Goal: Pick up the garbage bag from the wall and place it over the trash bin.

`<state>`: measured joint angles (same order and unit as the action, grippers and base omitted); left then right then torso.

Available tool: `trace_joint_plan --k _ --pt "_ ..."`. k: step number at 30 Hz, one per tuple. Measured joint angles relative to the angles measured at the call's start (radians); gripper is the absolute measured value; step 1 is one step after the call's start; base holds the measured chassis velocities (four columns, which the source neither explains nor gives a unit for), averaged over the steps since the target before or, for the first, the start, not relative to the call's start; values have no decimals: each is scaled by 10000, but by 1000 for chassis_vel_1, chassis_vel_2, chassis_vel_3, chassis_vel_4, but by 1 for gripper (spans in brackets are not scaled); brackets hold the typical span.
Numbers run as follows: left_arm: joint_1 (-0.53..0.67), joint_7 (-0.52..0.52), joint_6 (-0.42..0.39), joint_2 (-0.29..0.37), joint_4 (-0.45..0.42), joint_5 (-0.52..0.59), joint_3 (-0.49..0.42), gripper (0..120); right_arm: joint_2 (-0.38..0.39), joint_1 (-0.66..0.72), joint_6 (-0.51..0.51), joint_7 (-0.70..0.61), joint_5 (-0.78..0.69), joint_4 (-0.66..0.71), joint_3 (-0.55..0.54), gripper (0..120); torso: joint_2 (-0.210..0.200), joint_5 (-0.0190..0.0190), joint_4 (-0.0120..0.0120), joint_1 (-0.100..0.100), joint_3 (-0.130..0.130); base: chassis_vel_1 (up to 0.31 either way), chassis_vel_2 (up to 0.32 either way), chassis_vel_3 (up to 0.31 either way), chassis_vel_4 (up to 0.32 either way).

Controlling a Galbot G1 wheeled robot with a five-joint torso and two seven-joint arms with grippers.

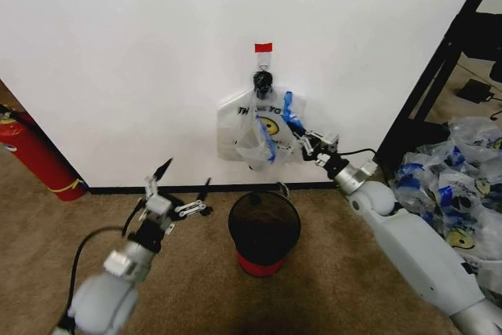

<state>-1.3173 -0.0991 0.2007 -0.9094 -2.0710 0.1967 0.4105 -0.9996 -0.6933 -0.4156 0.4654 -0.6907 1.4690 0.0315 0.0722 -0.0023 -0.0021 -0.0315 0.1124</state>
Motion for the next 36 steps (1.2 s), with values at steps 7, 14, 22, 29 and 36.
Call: trace_joint_plan --k 7,14,22,29,36 --pt "2431 1970 -3144 1134 -324 2878 -1910 100 -232 -182 -231 173 -121 33 10 0 0 1 7 0 0 0 0 0 0" --pt "4322 3358 -5118 1207 -999 4968 -3918 100 -523 -271 -403 211 -106 -30 87 0 -1 3 6 0 0 0 0 0 0" --pt "6501 4252 -6105 679 -559 5593 -5828 100 -664 -309 -537 394 -23 -360 290 0 -1 6 11 1 0 0 0 0 0" --pt "8644 5533 -7589 -720 437 6404 -8020 96 -448 -595 -859 696 -56 -508 645 0 -1 6 10 0 1 0 0 0 0" --pt "9236 6401 -8418 -1059 918 6410 -8625 94 -364 -664 -977 802 -80 -349 801 0 -1 7 12 0 0 0 0 0 0"
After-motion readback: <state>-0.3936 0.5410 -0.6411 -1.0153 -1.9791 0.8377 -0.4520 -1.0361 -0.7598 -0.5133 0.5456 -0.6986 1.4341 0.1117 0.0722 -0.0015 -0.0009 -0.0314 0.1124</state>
